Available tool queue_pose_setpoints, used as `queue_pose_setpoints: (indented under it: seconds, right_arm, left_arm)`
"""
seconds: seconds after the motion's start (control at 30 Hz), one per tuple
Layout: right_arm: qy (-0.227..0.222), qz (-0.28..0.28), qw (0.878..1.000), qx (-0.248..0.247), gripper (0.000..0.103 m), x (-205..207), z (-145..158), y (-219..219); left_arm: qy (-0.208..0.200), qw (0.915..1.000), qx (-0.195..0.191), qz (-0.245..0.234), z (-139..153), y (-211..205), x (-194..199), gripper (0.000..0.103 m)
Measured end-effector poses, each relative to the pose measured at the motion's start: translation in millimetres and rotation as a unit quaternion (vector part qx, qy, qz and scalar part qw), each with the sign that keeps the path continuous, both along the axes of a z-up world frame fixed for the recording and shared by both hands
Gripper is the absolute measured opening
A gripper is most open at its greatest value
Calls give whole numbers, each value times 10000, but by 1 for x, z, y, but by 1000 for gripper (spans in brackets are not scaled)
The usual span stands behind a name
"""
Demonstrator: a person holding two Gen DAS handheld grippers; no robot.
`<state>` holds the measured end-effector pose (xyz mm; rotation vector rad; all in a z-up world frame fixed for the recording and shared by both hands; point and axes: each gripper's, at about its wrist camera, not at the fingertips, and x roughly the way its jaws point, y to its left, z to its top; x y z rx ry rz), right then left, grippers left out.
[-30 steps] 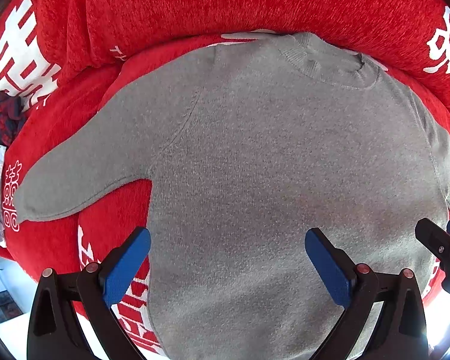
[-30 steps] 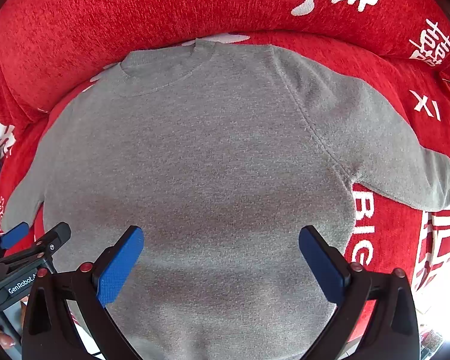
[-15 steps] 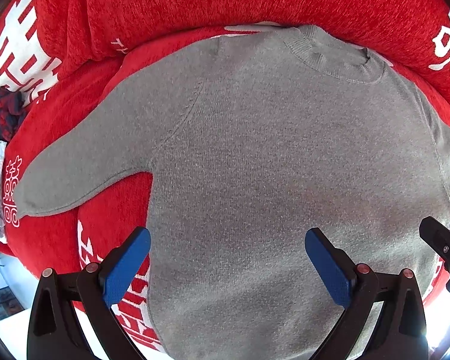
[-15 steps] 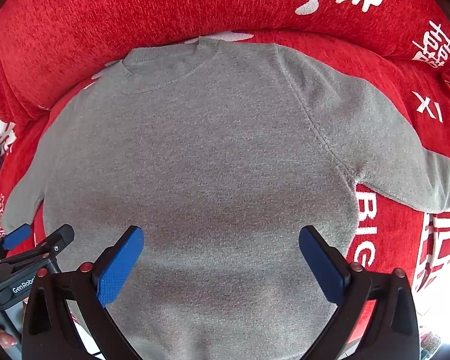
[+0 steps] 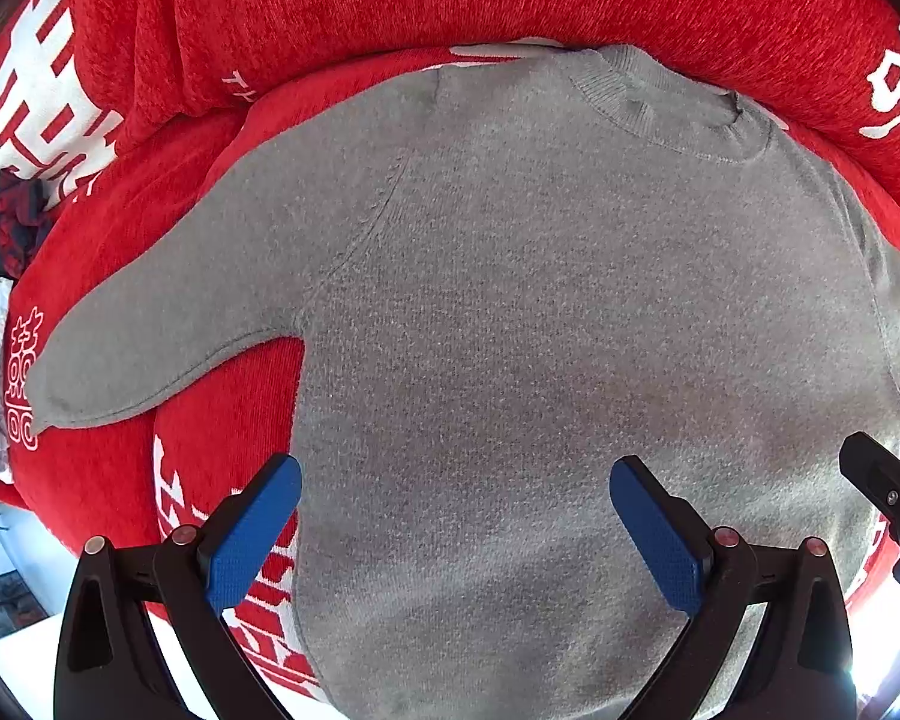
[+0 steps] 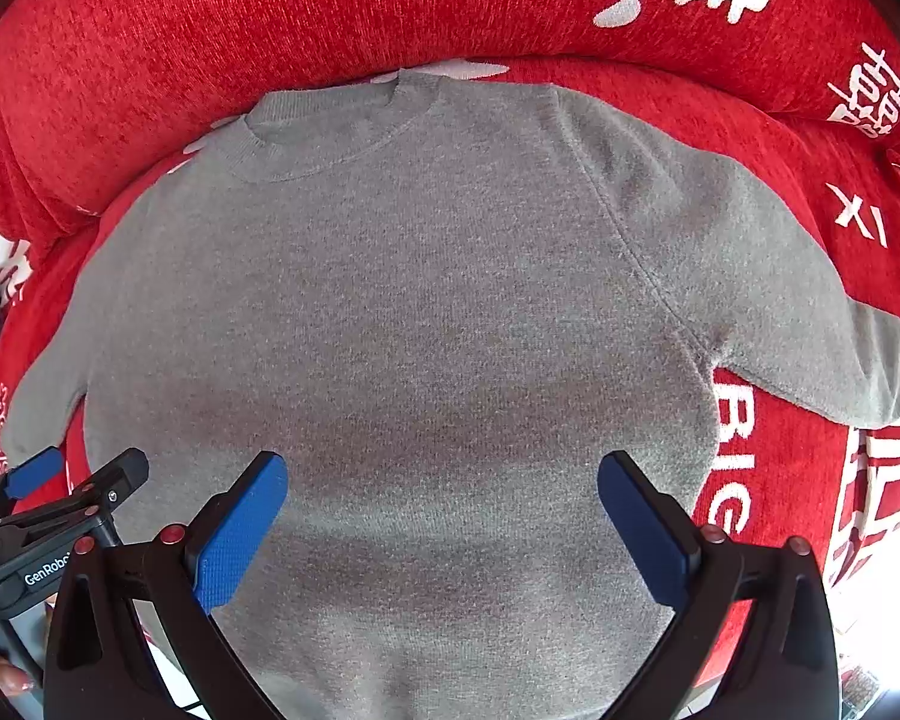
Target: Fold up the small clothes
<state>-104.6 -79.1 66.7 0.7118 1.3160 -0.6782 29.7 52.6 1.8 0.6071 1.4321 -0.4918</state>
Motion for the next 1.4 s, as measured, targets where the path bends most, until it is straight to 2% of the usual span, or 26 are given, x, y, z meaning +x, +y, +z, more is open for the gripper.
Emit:
queue_pose_setpoints:
  seconds: [0.33,0.5,0.53,1.13,1.3,1.4]
  right_arm:
    - [-164,-18,9998,-62,103,0,-1,3]
    - [-86,-7,9997,-209,103,2,-2,5]
    - [58,-14,9999,-146,103,4,-3,5]
    - [150,-22,9996,-242,103,9,-2,13]
    - [43,38,9999,-151,103,14,-1,20]
    - [-41,177,9998,-78,103,23,0,30]
  left_arm:
    - [10,10000,-18,-14,0,3,-1,103]
    - [29,10000,-53,6,0,11,-2,103]
    - [31,10000,-57,11,-1,12,-1,103]
    - [183,9995,-209,180,-2,29,16,103]
    - [257,9984,-378,325,-1,39,28,103]
    - [314,9960,-643,543,1,56,42,103]
